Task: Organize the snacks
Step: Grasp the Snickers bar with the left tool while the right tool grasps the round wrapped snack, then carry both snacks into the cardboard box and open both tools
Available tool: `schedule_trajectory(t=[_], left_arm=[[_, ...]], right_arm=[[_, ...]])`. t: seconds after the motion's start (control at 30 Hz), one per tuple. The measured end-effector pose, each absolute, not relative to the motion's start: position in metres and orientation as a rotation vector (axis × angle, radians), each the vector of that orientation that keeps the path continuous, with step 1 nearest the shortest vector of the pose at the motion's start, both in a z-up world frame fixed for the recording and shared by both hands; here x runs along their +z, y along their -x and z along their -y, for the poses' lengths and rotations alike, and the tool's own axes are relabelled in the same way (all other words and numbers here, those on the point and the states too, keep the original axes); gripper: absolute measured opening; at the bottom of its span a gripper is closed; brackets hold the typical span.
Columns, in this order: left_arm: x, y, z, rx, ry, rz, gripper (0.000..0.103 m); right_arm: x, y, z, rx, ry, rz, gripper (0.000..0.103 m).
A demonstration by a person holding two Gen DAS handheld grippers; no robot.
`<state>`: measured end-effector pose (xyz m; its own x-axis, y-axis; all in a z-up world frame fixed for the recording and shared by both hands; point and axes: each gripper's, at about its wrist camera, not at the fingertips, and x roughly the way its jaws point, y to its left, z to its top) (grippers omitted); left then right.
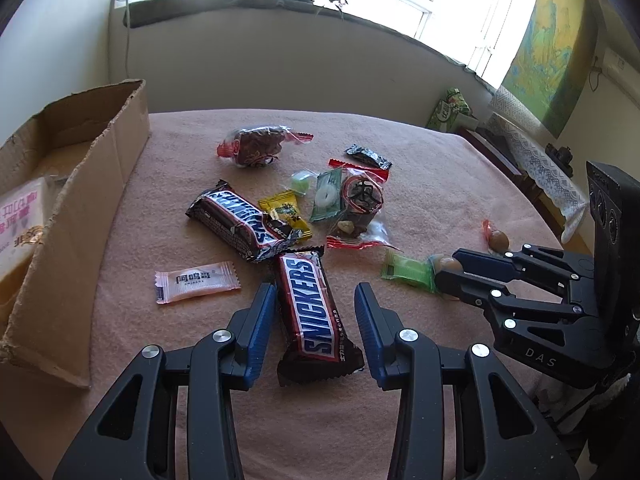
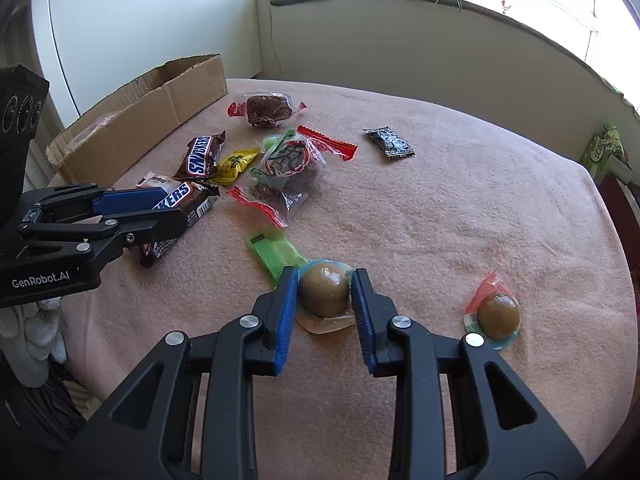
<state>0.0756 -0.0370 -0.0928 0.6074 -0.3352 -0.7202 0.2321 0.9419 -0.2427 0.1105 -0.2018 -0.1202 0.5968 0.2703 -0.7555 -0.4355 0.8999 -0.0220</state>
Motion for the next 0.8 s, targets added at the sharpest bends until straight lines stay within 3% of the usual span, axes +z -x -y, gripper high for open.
schedule_trajectory(t=[0.17, 0.3, 0.8], left_arm=[[-0.096, -0.077, 0.039, -0.329, 0.111, -0.864, 0.038], [-0.097, -0.077, 0.039, -0.336, 0.111, -0.864, 0.027], [-0.088, -0.072, 0.032, -0.358, 0.146, -0.827, 0.027]], right_arm=[[-0.121, -0.110, 0.200, 0.410, 0.229, -0.838, 0.029], [-0.120, -0.112, 0.202, 0.413, 0.215, -0.840, 0.027], [-0.106, -0.108, 0.215, 0.413, 0.110, -0.794, 0.026]])
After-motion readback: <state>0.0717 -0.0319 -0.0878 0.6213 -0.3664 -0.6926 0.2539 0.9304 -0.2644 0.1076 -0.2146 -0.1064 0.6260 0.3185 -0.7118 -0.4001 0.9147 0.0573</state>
